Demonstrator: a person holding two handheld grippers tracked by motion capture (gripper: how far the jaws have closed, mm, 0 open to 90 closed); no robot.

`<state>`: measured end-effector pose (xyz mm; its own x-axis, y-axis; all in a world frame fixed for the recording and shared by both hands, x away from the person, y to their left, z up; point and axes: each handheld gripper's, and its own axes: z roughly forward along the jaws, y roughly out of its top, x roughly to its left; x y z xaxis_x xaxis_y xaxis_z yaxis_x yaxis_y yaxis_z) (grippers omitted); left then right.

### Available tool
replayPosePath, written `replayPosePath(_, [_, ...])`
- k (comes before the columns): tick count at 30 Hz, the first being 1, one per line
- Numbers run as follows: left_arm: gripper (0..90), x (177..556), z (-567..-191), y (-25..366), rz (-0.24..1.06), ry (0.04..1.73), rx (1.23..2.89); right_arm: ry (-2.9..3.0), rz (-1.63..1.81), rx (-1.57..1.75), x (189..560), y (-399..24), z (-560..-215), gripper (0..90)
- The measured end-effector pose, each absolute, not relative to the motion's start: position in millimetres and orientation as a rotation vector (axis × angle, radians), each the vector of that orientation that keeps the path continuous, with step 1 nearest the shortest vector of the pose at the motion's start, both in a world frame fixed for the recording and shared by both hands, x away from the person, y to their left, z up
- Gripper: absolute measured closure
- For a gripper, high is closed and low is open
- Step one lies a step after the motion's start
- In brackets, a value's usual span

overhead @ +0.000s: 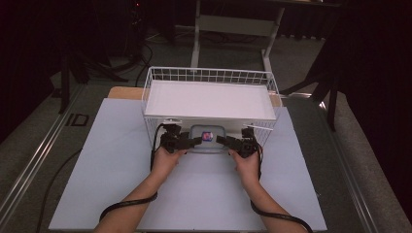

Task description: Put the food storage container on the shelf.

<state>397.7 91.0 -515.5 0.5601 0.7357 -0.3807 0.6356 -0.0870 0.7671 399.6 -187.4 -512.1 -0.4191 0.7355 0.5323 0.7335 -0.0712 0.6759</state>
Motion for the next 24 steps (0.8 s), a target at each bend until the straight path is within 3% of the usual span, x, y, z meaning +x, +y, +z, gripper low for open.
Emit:
replayPosePath(3, [32.6, 397, -516, 91, 0.125, 1.125, 1.79, 2.153, 1.537, 1.659, 400, -187, -513, 42.6])
replayPosePath(9, [14.5, 388, -515, 90, 0.148, 1.075, 1.802, 2.15, 1.538, 1.557, 395, -188, -505, 43.1])
replayPosePath(11, [13.6, 383, -514, 94, 0.158, 1.035, 1.793, 2.155, 1.51, 1.553, 391, -188, -501, 43.1])
replayPosePath(14, [4.5, 374, -512, 98, 0.175, 1.0, 1.821, 2.164, 1.488, 1.501, 385, -189, -498, 43.1])
replayPosePath(24, [3.3, 334, -499, 107, 0.182, 0.912, 1.873, 2.228, 1.488, 1.408, 360, -183, -486, 45.2])
